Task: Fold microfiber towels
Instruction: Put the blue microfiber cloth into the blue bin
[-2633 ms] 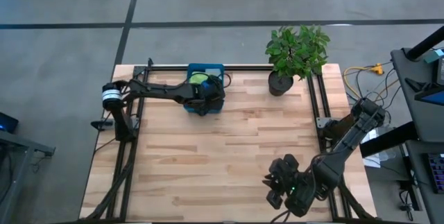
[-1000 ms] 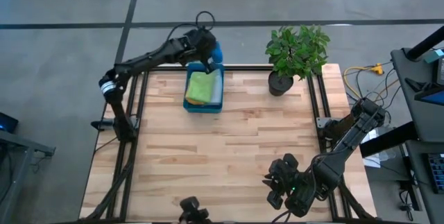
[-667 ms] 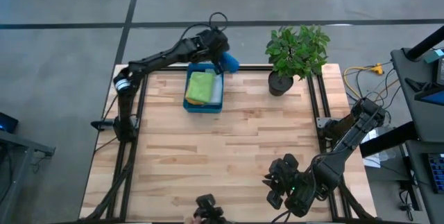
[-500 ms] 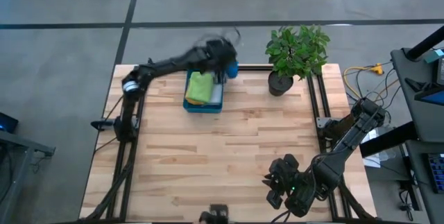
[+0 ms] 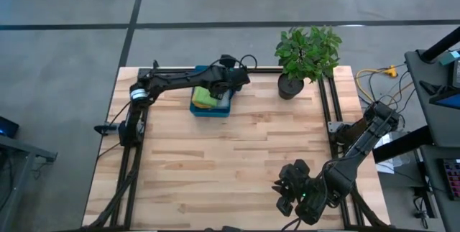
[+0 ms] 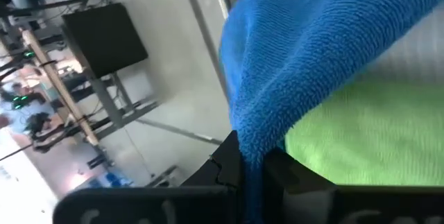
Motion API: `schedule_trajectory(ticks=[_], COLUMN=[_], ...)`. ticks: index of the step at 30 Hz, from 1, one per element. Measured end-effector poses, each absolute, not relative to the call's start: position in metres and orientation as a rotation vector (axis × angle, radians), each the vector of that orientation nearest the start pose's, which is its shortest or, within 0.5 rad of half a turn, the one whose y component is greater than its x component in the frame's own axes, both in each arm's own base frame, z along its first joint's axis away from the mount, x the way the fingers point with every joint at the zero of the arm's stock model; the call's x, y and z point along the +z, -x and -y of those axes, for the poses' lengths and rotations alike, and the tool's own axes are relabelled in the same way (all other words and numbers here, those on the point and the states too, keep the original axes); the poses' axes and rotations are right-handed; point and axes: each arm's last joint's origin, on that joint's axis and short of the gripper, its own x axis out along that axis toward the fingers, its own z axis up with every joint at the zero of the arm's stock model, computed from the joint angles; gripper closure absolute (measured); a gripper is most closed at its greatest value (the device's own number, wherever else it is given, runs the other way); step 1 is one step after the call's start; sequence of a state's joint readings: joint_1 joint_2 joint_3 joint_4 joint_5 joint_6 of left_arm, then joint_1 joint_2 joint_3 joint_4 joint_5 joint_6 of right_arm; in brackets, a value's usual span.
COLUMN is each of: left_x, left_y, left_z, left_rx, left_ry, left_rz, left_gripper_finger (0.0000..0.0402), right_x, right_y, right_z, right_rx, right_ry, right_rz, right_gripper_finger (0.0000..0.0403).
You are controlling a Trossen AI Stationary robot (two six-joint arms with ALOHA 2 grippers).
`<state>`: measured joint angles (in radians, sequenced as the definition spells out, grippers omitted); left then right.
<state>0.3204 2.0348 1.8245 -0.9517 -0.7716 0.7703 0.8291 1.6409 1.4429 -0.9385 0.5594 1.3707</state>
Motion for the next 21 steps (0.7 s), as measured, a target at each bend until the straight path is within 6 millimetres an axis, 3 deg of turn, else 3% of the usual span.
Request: schedule_trajectory(ticks=[3,14,21], left_x=[0.27,0.23,0.225], left_y=[-0.388,-0.353,-0.342], left_z=[-0.153,-0.136,-0.115], left_rx=[0.481,0.318,0.217], left_ry=[-0.896,-0.938,-0.826], left_rz=[-1.554,-1.794,-1.776], left_gripper_finger=[0.0402,0.0402,0.0402], right_x=[0.294,0.294,0.296], right_y=[-0.234,-0.234,-0.236], right_z=[-0.233,-0.233,-0.232], right_rx=[-0.357,-0.348,-0.358], right_ry=[-0.535,-0.519,-0.466], right_rz=[-0.823,-0.824,-0.745], right_gripper_finger=[0.0321,0.0321,0.0321])
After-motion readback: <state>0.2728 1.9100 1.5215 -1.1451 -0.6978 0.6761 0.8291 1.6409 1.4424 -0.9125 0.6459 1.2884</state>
